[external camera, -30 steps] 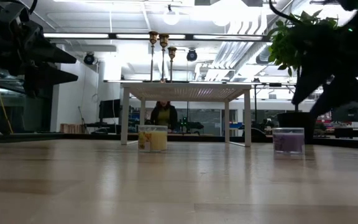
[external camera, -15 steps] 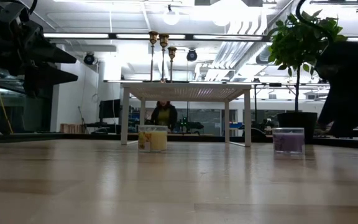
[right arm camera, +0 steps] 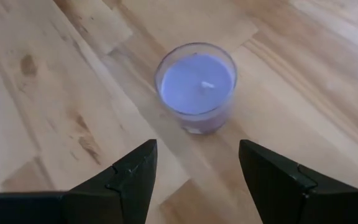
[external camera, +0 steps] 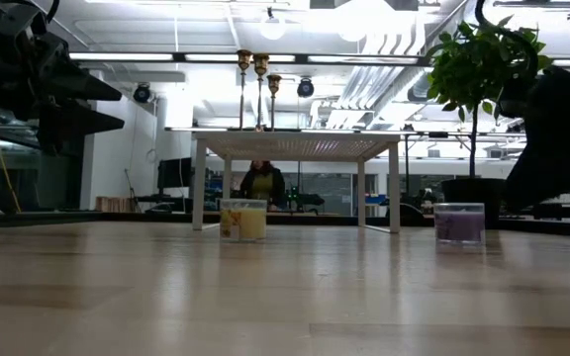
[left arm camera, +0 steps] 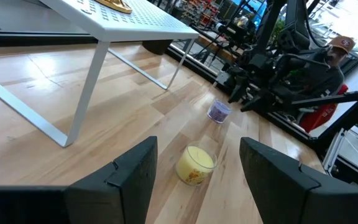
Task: Pick & Place candle stick holders
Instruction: Put the purple scented candle on the shelf
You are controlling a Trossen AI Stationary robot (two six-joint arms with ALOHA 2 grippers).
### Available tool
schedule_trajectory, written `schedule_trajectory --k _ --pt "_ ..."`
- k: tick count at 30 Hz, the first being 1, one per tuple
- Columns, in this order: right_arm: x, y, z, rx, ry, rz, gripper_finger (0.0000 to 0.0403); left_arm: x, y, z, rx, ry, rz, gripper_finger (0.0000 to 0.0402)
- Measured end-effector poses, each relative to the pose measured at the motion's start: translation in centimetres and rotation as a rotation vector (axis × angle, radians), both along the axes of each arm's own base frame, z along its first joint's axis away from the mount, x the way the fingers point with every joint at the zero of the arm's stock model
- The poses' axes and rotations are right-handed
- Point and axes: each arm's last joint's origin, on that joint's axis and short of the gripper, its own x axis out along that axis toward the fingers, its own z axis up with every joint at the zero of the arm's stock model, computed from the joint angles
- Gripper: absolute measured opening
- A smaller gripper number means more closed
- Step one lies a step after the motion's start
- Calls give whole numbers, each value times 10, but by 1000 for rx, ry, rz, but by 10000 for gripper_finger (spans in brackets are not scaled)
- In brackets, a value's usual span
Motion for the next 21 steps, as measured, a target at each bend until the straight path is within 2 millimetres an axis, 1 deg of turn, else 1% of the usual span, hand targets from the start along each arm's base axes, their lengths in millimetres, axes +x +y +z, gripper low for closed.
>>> schedule_trajectory --k 4,9,17,21 --pt "0 0 -4 -47 34 30 222 0 0 0 0 0 0 225" --pt "3 2 -16 -76 94 37 222 0 0 0 0 0 0 225" --pt "14 8 -34 -100 102 31 222 0 0 0 0 0 0 225" --pt "19 10 -40 -160 94 56 222 0 0 0 0 0 0 225"
